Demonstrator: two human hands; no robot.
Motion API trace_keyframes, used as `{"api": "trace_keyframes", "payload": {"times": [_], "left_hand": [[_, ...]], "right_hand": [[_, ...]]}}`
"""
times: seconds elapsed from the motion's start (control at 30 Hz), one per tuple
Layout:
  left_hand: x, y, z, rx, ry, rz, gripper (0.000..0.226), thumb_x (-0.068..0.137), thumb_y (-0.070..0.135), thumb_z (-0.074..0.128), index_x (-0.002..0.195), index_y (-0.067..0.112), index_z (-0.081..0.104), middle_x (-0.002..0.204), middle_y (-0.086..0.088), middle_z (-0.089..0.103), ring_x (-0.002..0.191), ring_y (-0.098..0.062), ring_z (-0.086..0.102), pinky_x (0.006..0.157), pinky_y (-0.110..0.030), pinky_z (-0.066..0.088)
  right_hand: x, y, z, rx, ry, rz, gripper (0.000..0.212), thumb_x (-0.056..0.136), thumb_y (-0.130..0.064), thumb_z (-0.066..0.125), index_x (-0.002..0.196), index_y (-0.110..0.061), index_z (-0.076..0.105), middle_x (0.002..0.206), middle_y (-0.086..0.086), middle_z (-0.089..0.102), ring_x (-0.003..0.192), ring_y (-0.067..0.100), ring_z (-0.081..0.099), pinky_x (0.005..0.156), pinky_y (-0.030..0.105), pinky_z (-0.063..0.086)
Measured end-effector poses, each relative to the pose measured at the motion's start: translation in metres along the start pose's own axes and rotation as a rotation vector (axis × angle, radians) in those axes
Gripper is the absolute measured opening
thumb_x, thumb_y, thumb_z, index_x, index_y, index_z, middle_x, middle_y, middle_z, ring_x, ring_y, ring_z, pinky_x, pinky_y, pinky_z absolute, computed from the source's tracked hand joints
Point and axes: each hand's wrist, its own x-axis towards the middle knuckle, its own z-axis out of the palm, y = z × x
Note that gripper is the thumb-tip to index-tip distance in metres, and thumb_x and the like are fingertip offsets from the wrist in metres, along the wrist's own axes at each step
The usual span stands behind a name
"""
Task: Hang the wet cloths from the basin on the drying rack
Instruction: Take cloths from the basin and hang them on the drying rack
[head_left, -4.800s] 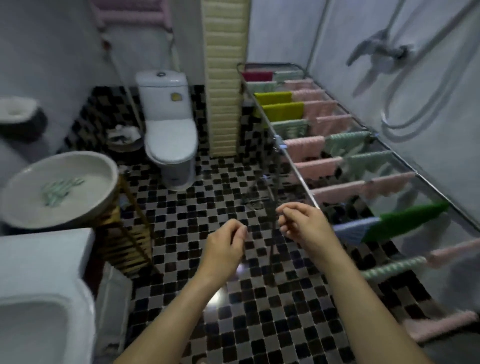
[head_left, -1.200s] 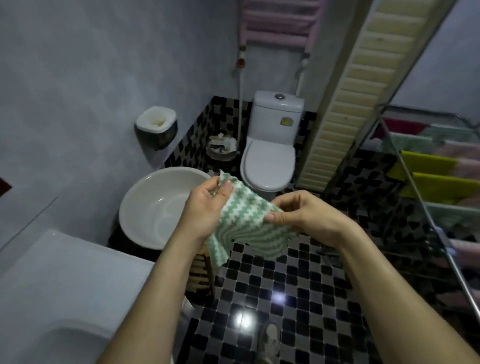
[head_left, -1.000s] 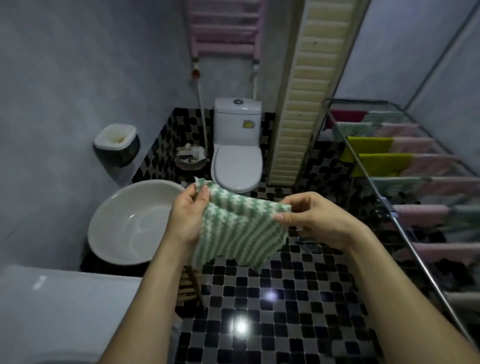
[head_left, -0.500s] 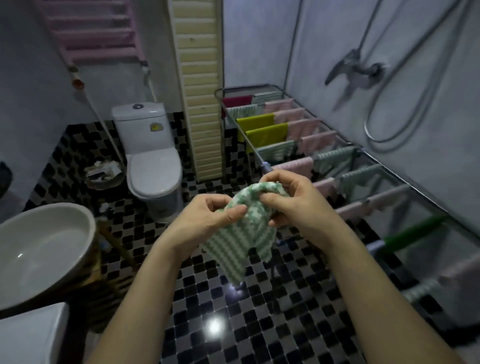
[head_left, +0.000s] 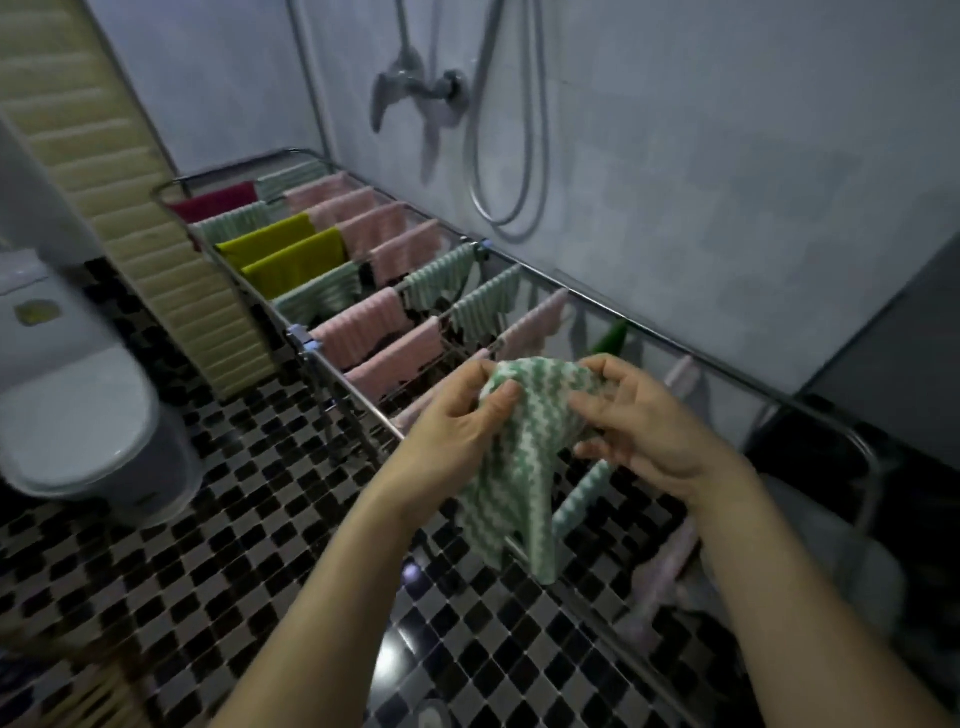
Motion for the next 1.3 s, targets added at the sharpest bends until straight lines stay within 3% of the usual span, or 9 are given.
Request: {"api": "trace_keyframes", "payload": {"times": [0.17,0.33,0.5,0.6,0.87,0.97,1.1,1.2,1.3], "left_hand": [[0.039,-0.026,0.053,0.013,-0.170,-0.042,0.009,0.097,0.021,0.054,0.101,0.013,0.055,0.090,-0.005,0.059,0.080,-0.018,0.056,0.072,-0.038,0.047],[0.062,-0.045,0.116,-0.055,-0.312,-0.201,0.031,0.087,0.004,0.066,0.112,0.015,0.053,0.097,-0.001,0.065,0.079,-0.014,0.067,0.072,-0.036,0.057],[0.074,-0.070,0.160,-0.093,-0.397,-0.289,0.035,0.083,-0.002,0.068,0.113,0.010,0.056,0.103,-0.009,0.068,0.090,-0.023,0.068,0.082,-0.044,0.058],[0.081,-0.083,0.188,-0.123,-0.394,-0.340,0.026,0.087,-0.001,0.064,0.109,0.012,0.058,0.099,-0.007,0.070,0.090,-0.023,0.069,0.082,-0.042,0.058],[0.102,-0.130,0.236,0.170,-0.180,-0.414,0.013,0.093,0.007,0.056,0.104,0.012,0.051,0.107,-0.015,0.060,0.092,-0.029,0.068,0.066,-0.037,0.061],[0.107,-0.136,0.244,0.124,-0.055,-0.377,0.010,0.094,0.008,0.055,0.103,0.006,0.052,0.105,-0.014,0.060,0.085,-0.025,0.068,0.058,-0.026,0.057],[0.117,-0.143,0.249,0.037,0.147,-0.342,0.007,0.094,0.006,0.054,0.099,0.007,0.050,0.101,-0.016,0.062,0.085,-0.026,0.069,0.063,-0.040,0.061],[0.120,-0.148,0.248,0.093,0.234,-0.283,0.020,0.094,0.007,0.055,0.103,0.023,0.047,0.101,-0.008,0.061,0.078,-0.015,0.070,0.060,-0.037,0.060],[0.120,-0.157,0.244,0.150,0.243,-0.218,0.051,0.093,0.008,0.056,0.122,0.047,0.041,0.118,0.001,0.057,0.082,-0.021,0.071,0.059,-0.045,0.060]], "right_hand": [[-0.008,0.001,-0.061,-0.192,0.400,-0.070,0.018,0.091,0.003,0.056,0.086,-0.014,0.059,0.080,0.003,0.067,0.070,0.015,0.064,0.065,0.032,0.053],[-0.025,-0.001,-0.118,-0.485,0.600,-0.091,0.012,0.093,-0.002,0.057,0.091,-0.014,0.057,0.081,0.001,0.065,0.068,0.008,0.064,0.061,0.025,0.054],[-0.037,0.008,-0.170,-0.789,0.713,-0.056,0.010,0.094,-0.023,0.055,0.087,-0.019,0.048,0.083,0.007,0.059,0.076,0.027,0.062,0.064,0.043,0.055],[-0.039,0.009,-0.200,-0.866,0.688,-0.008,0.011,0.097,-0.025,0.051,0.094,-0.016,0.045,0.081,0.004,0.055,0.064,0.019,0.060,0.046,0.033,0.055],[-0.034,0.031,-0.292,-1.041,0.500,0.204,0.021,0.098,-0.032,0.049,0.114,-0.018,0.046,0.097,0.002,0.055,0.083,0.023,0.058,0.059,0.030,0.037],[-0.026,0.043,-0.309,-1.012,0.509,0.159,0.012,0.098,-0.027,0.049,0.103,-0.016,0.046,0.088,0.005,0.056,0.081,0.025,0.058,0.059,0.029,0.039],[-0.012,0.052,-0.319,-1.086,0.545,-0.059,0.016,0.098,-0.031,0.051,0.091,-0.019,0.042,0.073,0.001,0.051,0.067,0.023,0.053,0.053,0.032,0.038],[0.000,0.056,-0.317,-1.125,0.552,-0.167,0.019,0.095,-0.032,0.057,0.088,-0.018,0.047,0.073,-0.003,0.055,0.070,0.024,0.056,0.055,0.035,0.042],[0.014,0.056,-0.312,-1.032,0.476,-0.118,0.034,0.092,-0.028,0.062,0.122,-0.015,0.054,0.109,0.008,0.064,0.098,0.027,0.061,0.073,0.030,0.045]]}}
